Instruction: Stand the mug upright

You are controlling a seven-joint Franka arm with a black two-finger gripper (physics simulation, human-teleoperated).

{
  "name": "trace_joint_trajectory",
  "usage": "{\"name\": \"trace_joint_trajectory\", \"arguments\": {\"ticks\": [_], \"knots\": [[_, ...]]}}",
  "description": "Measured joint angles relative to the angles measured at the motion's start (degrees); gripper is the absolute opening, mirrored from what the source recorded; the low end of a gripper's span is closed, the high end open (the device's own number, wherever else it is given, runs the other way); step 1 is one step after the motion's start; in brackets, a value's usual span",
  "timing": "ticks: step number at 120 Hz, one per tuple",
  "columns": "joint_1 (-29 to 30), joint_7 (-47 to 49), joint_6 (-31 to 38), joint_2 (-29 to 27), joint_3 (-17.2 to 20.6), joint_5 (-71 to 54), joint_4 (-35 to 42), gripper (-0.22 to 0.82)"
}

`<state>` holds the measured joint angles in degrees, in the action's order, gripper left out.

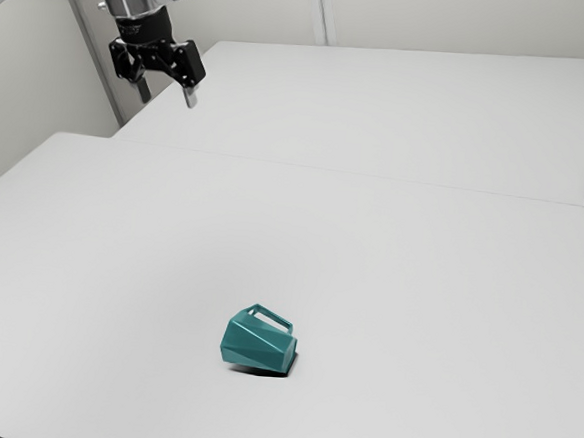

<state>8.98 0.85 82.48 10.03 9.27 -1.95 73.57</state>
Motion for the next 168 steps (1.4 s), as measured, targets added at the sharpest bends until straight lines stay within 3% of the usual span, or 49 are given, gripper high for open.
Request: {"name": "trace_joint_trajectory", "arguments": {"ticks": [23,57,97,132,168], "knots": [[0.05,0.54,-0.58,0.11,-0.03,1.92,2.83,0.6],[0.06,1.23,5.46,-3.1,-0.3,4.05,21.46,0.6],[0.09,1.7,13.91,-3.91,-0.29,9.48,36.04,0.6],[0.03,1.67,17.5,-4.65,-0.49,20.93,44.57,0.6],[1.09,0.94,18.39,-9.84,-2.14,29.02,52.47,0.6]]}}
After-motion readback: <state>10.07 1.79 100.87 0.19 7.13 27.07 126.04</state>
